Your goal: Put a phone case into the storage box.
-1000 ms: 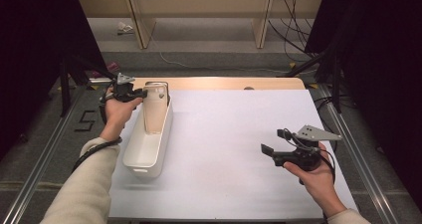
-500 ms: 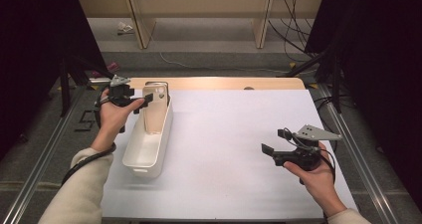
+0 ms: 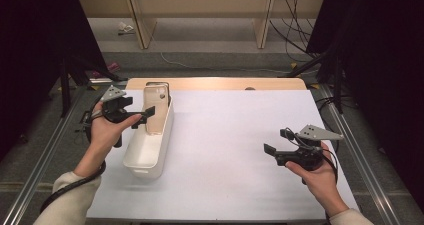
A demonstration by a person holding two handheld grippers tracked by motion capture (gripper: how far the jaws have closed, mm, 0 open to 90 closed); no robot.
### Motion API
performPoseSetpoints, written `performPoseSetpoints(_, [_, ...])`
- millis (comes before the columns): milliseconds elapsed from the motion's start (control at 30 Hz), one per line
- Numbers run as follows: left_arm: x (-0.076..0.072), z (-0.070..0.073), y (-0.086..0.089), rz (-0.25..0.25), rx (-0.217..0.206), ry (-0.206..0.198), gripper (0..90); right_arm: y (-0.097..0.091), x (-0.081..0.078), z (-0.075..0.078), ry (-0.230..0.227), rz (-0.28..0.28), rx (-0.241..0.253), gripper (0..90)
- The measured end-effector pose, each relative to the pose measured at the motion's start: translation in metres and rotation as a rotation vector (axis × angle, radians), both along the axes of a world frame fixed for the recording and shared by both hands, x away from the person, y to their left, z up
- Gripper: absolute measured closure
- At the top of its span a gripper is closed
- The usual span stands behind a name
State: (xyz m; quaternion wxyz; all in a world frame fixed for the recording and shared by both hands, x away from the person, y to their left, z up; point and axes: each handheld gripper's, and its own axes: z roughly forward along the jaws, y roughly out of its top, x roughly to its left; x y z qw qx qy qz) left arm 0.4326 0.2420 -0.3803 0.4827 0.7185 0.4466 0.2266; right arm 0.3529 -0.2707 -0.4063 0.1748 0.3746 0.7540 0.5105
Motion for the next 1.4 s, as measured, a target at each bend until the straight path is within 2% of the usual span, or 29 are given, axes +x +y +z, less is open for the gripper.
performPoseSetpoints(100, [-0.014,-0.002,-0.003,-0.032,0.006,-0.017,1.3,0.0,0.0,0.0,0.002,0.0,-0.001,16.7])
performPoseSetpoints(167, [-0.023,-0.003,-0.005,-0.047,-0.007,-0.03,1.2,0.0,0.0,0.0,0.002,0.001,-0.003,16.6])
performPoseSetpoints(400, [-0.051,-0.012,-0.012,-0.089,-0.015,-0.05,0.0,0.0,0.0,-0.001,0.004,0.001,-0.004,16.6])
performPoseSetpoints(467, [-0.057,-0.015,-0.013,-0.096,-0.02,-0.055,0.0,0.0,0.0,-0.001,0.004,0.001,-0.005,16.7])
performPoseSetpoints(533, [-0.064,-0.016,-0.014,-0.091,-0.018,-0.077,0.0,0.0,0.001,-0.001,0.005,0.002,-0.005,16.7])
performPoseSetpoints(833, [-0.093,-0.024,-0.02,-0.114,0.004,-0.095,0.0,0.0,0.001,-0.002,0.006,0.006,-0.007,16.7])
performPoseSetpoints(1033, [-0.104,-0.029,-0.024,-0.127,0.043,-0.104,0.0,0.001,0.0,-0.002,0.007,0.008,-0.007,16.7])
performPoseSetpoints(1400, [-0.107,-0.034,-0.029,-0.132,0.043,-0.102,0.0,0.002,0.0,-0.001,0.004,0.016,-0.007,16.5])
